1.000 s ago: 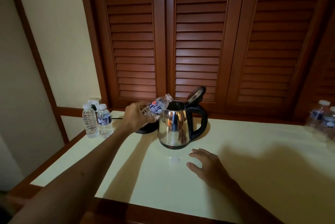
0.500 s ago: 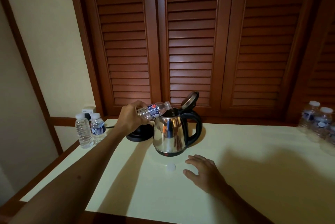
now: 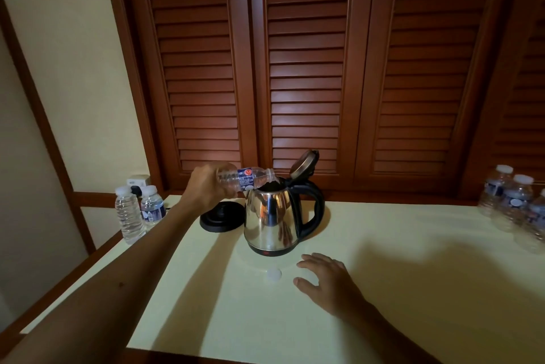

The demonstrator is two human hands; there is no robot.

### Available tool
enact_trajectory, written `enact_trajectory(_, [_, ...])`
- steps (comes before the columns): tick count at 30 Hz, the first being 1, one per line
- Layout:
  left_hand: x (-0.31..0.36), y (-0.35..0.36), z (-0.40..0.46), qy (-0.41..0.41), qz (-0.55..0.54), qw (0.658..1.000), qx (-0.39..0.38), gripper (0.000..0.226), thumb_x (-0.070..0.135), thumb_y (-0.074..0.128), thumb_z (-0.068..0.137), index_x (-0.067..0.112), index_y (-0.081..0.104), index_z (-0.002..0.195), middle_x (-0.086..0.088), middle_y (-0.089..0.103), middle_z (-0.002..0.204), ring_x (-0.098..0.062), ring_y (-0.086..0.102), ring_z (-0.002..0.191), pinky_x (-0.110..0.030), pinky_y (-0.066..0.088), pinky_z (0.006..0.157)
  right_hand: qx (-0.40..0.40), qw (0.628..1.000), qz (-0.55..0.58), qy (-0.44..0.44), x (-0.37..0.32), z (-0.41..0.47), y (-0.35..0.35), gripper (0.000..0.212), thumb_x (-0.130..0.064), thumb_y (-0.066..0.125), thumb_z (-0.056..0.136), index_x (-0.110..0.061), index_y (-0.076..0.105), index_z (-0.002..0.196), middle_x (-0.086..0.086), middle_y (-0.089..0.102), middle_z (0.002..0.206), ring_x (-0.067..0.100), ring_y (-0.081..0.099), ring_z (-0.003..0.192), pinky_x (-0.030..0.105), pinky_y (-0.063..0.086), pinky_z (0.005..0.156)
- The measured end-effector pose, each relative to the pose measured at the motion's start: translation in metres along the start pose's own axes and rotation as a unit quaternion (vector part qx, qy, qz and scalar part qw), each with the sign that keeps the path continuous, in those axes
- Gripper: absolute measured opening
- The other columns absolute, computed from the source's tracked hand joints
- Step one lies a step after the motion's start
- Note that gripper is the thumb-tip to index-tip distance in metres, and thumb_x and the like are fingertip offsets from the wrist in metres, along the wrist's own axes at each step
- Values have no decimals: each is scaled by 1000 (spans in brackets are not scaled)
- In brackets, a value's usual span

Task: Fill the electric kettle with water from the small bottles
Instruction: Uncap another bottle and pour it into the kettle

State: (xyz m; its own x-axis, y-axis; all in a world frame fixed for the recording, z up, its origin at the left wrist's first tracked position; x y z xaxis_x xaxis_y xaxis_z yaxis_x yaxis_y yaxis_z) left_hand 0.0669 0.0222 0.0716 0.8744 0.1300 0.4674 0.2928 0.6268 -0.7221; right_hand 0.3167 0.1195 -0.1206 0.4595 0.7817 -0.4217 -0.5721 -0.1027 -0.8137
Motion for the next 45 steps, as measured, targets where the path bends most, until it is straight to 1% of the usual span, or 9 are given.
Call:
enact_trajectory(2, [2, -1, 0, 3, -4, 1000, 1, 49, 7, 87, 69, 13, 68, 114, -4, 72, 103, -17, 68, 91, -24, 56, 74, -2, 1000, 2, 0, 0, 0, 0, 64, -69, 39, 73, -31, 63, 120, -17, 53, 135, 2, 39, 131, 26, 25, 107])
enact_trajectory(6, [4, -2, 0, 10, -3, 1000, 4, 50, 8, 86, 70, 11, 67, 117, -7, 71, 109, -15, 64, 93, -26, 56, 77, 5, 1000, -3, -7, 1, 0, 1, 62, -68, 41, 74, -31, 64, 118, -16, 55, 134, 2, 41, 130, 26, 27, 106])
enact_trajectory(9, [8, -4, -1, 34, 7, 999, 10, 49, 8, 86, 71, 10, 68, 116, -9, 72, 110, -19, 67, 96, -32, 58, 81, 8, 1000, -1, -7, 1, 0, 1, 62, -68, 41, 74, -30, 64, 118, -16, 55, 133, 3, 42, 129, 27, 28, 106])
enact_trajectory(16, [6, -5, 2, 69, 68, 995, 21, 54, 11, 88, 68, 11, 68, 118, -7, 70, 116, -22, 62, 107, -28, 48, 84, -8, 1000, -8, -6, 1, 2, 1, 65, -70, 38, 74, -31, 62, 120, -17, 53, 136, 2, 39, 131, 28, 27, 108])
enact_trajectory(21, [11, -5, 3, 92, 90, 991, 30, 51, 14, 86, 72, 11, 67, 120, -7, 69, 117, -22, 60, 107, -24, 40, 82, -1, 1000, -9, -9, 2, 2, 2, 62, -69, 40, 74, -32, 63, 118, -18, 54, 134, 1, 40, 130, 28, 28, 107])
enact_trajectory(28, [12, -7, 7, 131, 120, 984, 19, 45, 17, 85, 72, 13, 69, 114, -5, 71, 109, -20, 61, 99, -25, 41, 78, 11, 1000, -6, -5, 5, 2, 5, 58, -68, 44, 73, -32, 66, 115, -19, 56, 131, 1, 43, 128, 26, 29, 104])
enact_trajectory(33, [11, -8, 11, 154, 148, 977, 11, 45, 19, 86, 71, 16, 69, 112, -3, 71, 107, -18, 61, 97, -26, 45, 80, 18, 1000, -4, -5, 5, 2, 5, 56, -66, 46, 74, -32, 66, 113, -18, 57, 130, 1, 45, 126, 25, 29, 103])
enact_trajectory(39, [13, -10, 14, 175, 181, 968, 13, 50, 16, 87, 69, 16, 68, 116, -5, 70, 110, -23, 60, 102, -35, 47, 84, 20, 1000, 4, -5, 4, 0, 4, 56, -66, 46, 74, -32, 66, 114, -19, 56, 130, -1, 43, 127, 25, 28, 104])
enact_trajectory(45, [16, -11, 20, 189, 225, 956, 2, 48, 15, 82, 75, 19, 65, 120, -3, 67, 117, -24, 58, 113, -47, 46, 97, 22, 1000, 9, -2, 3, 0, 2, 56, -66, 46, 74, -32, 66, 114, -19, 57, 130, 0, 43, 127, 24, 27, 103])
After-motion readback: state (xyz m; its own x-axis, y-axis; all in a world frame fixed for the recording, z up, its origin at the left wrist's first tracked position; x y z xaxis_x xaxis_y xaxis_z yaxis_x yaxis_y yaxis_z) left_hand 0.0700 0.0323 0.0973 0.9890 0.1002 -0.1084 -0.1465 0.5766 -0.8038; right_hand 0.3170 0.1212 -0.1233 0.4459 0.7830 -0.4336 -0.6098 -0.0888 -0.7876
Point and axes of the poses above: each hand's wrist, its own z-axis towards the middle knuckle, its own y-axis out of the palm, x = y × z, the point moved 5 cm from there along z, towards the middle knuckle
